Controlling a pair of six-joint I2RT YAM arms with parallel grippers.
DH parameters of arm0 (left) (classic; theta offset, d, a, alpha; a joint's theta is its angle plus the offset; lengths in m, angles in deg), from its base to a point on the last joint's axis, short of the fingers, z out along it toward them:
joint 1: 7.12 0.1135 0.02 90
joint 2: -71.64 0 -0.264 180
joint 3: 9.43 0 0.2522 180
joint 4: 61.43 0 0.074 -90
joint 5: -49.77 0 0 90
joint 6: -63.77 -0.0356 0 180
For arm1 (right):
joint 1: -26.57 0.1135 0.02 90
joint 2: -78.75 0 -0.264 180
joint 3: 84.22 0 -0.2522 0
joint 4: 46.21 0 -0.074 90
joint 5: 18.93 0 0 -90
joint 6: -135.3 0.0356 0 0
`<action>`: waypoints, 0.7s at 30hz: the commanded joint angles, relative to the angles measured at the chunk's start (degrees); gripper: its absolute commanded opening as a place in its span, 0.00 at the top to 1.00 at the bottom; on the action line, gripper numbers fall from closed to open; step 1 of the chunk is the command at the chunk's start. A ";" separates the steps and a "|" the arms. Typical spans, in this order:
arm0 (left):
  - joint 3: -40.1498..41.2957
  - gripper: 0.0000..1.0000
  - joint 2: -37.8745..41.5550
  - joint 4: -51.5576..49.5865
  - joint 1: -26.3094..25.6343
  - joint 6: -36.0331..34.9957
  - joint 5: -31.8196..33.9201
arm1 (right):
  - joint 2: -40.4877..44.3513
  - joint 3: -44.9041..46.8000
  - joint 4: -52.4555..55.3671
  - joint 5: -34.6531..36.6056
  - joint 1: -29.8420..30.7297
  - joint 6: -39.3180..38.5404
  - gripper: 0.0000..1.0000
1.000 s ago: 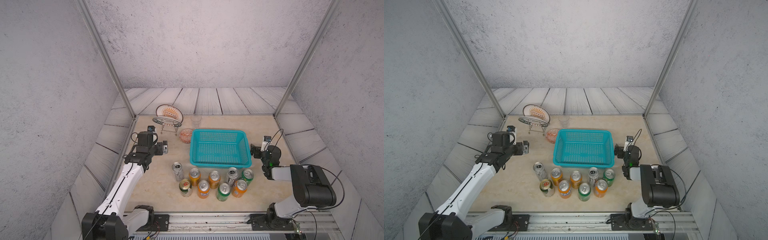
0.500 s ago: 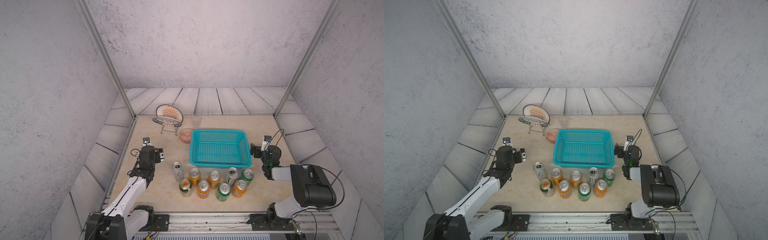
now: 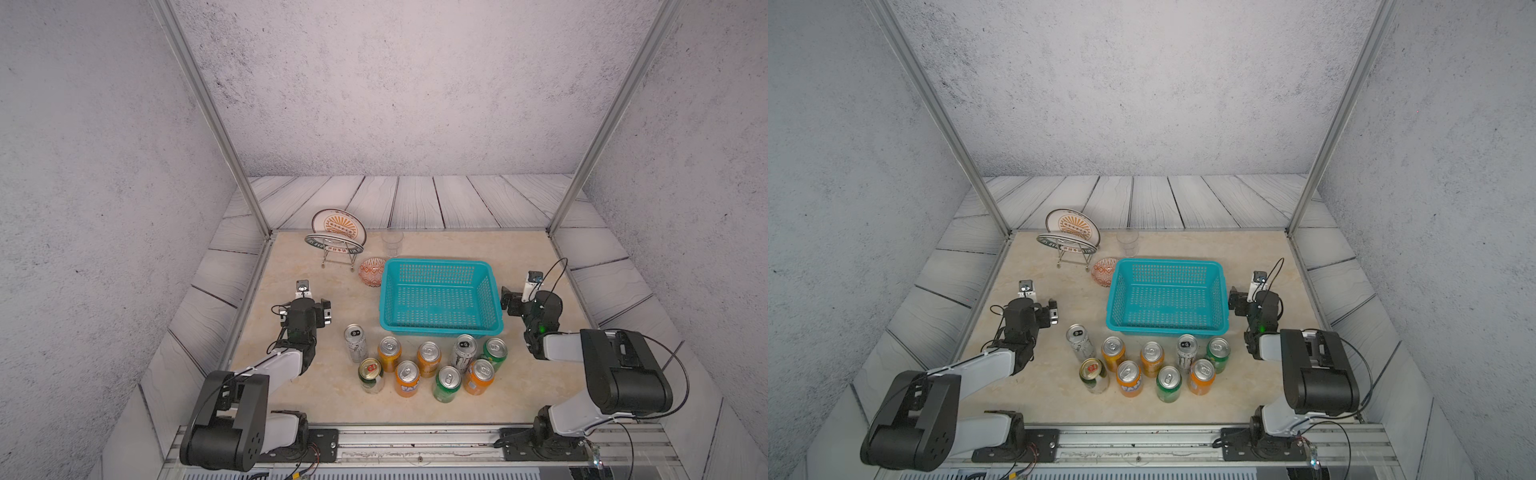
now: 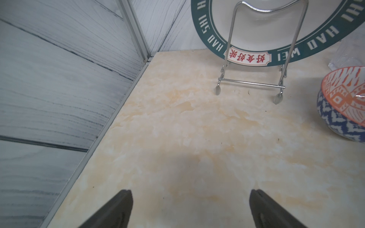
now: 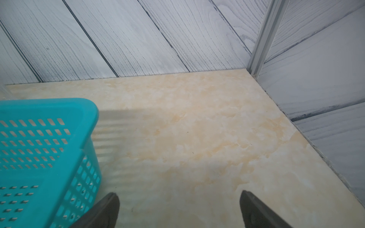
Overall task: Take out the drinks from the basket
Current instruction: Reset both arms
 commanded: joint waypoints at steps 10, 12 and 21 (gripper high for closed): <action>-3.55 0.01 -11.77 11.85 4.06 -1.53 -6.43 | -1.16 0.41 -0.73 -0.55 -0.13 -0.28 0.01; -4.95 0.01 -12.28 9.44 7.20 0.45 -11.57 | -1.16 0.40 -0.78 -0.56 -0.10 -0.27 0.01; -5.13 0.01 -11.94 8.48 7.19 0.06 -11.54 | -0.97 0.74 -1.29 -0.71 -0.07 -0.34 0.01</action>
